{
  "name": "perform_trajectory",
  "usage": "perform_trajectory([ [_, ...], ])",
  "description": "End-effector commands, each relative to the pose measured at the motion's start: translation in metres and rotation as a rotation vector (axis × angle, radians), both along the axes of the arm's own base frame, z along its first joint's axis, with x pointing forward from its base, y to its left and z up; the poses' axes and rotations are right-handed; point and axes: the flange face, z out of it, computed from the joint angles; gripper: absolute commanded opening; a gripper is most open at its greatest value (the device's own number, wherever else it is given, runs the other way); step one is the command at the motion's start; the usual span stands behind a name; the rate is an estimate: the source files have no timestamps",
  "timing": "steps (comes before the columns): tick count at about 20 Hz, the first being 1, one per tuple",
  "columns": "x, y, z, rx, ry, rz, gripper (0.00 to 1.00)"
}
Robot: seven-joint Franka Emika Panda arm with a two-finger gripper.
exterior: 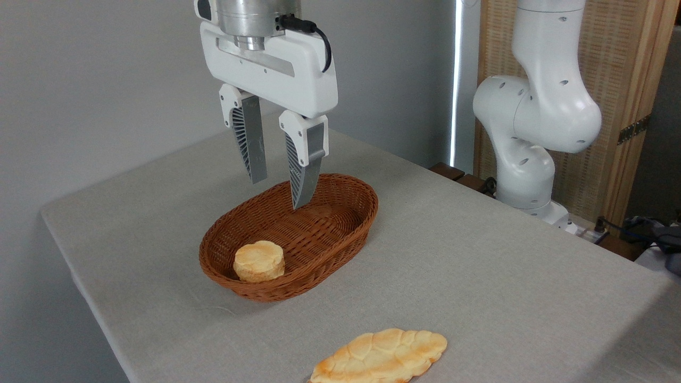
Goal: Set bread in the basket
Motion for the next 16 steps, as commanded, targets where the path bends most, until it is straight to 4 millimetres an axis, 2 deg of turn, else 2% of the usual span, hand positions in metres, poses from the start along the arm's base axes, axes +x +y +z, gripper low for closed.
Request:
perform_trajectory([
  [1, 0.01, -0.01, -0.006, 0.02, 0.033, -0.03, 1.0],
  [3, 0.015, -0.026, -0.018, 0.022, 0.055, -0.053, 1.0],
  [7, 0.02, -0.038, -0.03, 0.011, 0.074, -0.074, 1.0],
  [16, 0.021, -0.037, -0.028, 0.012, 0.061, -0.072, 1.0],
])
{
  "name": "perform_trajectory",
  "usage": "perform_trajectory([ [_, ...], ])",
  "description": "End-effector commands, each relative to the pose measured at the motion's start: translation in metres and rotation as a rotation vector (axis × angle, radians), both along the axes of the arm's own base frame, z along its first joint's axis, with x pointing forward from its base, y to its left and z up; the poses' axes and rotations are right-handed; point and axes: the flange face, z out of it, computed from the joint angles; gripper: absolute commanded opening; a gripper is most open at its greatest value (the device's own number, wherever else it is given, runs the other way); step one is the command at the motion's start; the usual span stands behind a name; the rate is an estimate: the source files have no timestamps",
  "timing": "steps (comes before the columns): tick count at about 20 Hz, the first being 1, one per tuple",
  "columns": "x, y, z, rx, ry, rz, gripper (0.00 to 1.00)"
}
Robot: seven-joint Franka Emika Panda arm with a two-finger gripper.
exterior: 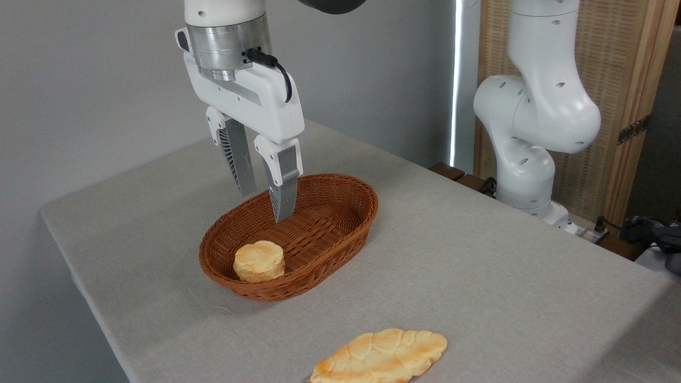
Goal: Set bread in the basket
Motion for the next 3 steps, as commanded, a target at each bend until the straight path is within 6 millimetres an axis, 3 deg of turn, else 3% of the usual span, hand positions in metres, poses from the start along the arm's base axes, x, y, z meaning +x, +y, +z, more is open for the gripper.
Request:
perform_trajectory([
  [1, 0.0012, 0.0028, 0.0059, 0.004, 0.0, -0.002, 1.0],
  [3, 0.0012, 0.0028, 0.0059, 0.004, 0.0, -0.002, 1.0],
])
